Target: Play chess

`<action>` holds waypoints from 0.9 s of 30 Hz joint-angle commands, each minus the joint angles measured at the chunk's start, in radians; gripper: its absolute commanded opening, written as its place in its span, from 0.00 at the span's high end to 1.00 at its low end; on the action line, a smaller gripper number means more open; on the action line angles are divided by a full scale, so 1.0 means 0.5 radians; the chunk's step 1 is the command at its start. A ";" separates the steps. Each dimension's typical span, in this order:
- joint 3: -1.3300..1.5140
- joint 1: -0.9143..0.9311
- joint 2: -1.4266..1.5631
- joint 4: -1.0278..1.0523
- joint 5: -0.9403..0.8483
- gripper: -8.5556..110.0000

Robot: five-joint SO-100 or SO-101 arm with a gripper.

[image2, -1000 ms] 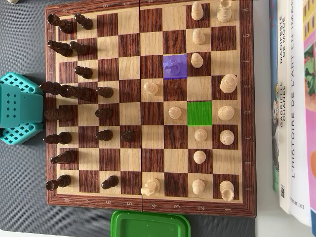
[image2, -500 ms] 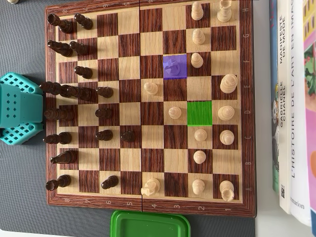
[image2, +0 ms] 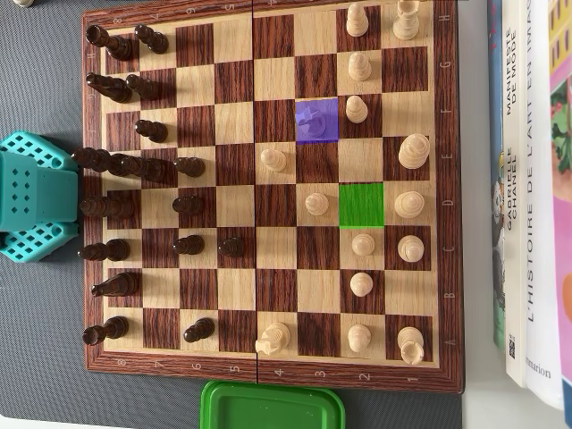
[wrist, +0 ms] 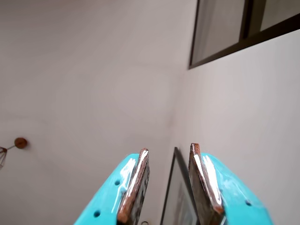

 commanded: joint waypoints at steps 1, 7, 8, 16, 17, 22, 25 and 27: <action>0.037 0.003 -0.021 -0.003 -0.003 0.81; 0.037 -0.009 -0.021 -0.003 -0.003 0.81; 0.037 -0.009 -0.021 -0.003 -0.003 0.81; 0.037 -0.012 -0.021 -0.003 -0.009 0.81; 0.037 -0.012 -0.021 -0.003 -0.009 0.81; 0.037 0.000 -0.021 -0.003 -0.009 0.81; 0.028 0.006 -0.021 0.003 -0.012 0.81; 0.009 0.006 -0.021 0.080 -0.012 0.81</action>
